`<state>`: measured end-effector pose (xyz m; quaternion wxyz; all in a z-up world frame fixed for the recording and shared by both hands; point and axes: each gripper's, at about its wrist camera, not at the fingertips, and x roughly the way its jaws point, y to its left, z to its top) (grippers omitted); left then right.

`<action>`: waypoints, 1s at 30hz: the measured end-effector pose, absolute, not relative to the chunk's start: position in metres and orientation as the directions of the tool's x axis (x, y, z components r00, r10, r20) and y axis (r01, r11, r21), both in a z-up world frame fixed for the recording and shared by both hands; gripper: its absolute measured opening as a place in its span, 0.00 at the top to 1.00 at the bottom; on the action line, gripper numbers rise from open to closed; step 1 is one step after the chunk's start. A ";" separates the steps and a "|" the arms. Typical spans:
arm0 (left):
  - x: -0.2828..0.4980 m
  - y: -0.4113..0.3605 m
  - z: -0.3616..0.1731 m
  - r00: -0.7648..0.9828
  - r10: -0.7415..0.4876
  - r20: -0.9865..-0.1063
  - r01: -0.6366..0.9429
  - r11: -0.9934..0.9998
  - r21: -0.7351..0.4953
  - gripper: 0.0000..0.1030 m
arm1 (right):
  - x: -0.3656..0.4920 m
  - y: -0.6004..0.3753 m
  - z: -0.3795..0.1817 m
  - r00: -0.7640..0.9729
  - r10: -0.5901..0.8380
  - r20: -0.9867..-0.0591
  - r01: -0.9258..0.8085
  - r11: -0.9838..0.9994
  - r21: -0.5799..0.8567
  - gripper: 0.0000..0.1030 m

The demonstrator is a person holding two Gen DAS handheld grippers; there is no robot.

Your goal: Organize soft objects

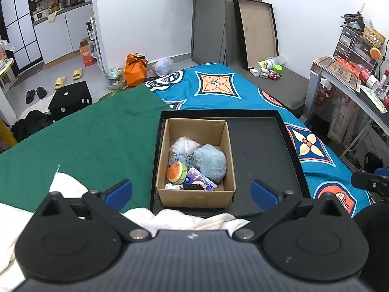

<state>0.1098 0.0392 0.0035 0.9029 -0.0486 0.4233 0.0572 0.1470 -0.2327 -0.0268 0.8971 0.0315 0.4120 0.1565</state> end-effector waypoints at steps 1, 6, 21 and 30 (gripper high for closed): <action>0.110 0.039 0.003 0.633 0.064 -0.772 -0.145 0.989 -0.038 0.00 | 0.147 -0.233 -0.027 0.611 0.307 -0.730 -0.256 0.949 0.185 0.00; 0.110 0.038 0.002 0.633 0.063 -0.772 -0.145 0.989 -0.038 0.00 | 0.147 -0.232 -0.026 0.613 0.308 -0.728 -0.255 0.949 0.186 0.00; 0.112 0.037 0.002 0.636 0.059 -0.769 -0.141 0.989 -0.041 0.00 | 0.147 -0.232 -0.026 0.611 0.308 -0.729 -0.259 0.948 0.184 0.00; 0.112 0.038 0.002 0.637 0.061 -0.769 -0.145 0.989 -0.042 0.00 | 0.147 -0.230 -0.025 0.612 0.304 -0.730 -0.265 0.949 0.173 0.00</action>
